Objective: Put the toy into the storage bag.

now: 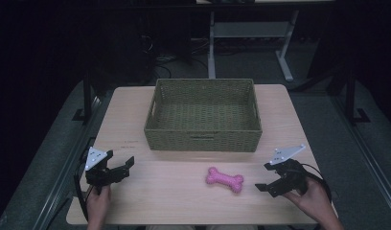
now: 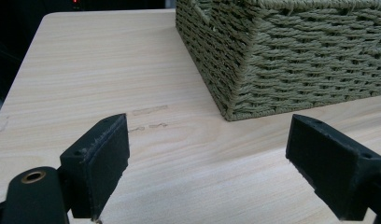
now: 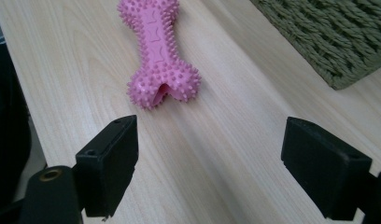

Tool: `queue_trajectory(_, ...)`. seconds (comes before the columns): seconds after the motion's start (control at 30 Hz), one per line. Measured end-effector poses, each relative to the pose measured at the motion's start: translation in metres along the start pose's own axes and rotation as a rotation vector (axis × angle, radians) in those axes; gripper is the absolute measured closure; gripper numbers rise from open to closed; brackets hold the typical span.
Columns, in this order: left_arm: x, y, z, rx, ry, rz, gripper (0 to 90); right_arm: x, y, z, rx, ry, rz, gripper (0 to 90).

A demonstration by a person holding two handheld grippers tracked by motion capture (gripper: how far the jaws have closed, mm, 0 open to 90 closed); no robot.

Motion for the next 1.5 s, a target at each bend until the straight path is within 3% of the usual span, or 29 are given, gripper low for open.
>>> queue_trajectory(0.2,0.000,0.000,0.000,-0.002,-0.002,-0.002,13.0,0.003,-0.005,0.008,0.029,0.014,0.027,18.5)
queue_trajectory(0.73,0.002,0.001,0.000,-0.005,0.005,0.000,13.0,0.010,-0.026,0.041,0.124,0.107,0.091,19.4)
queue_trajectory(1.5,0.003,0.001,0.001,-0.008,0.012,0.000,13.0,0.015,-0.054,0.069,0.209,0.159,0.155,21.4)
Point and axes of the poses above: each handheld gripper's, and its own axes: y roughly backward along the jaws, z roughly out of its top, x roughly to its left, the point moved 5 cm from there along -y, roughly forward along the jaws, and after that the axes turned 13 degrees about z, right-handed, at the moved point
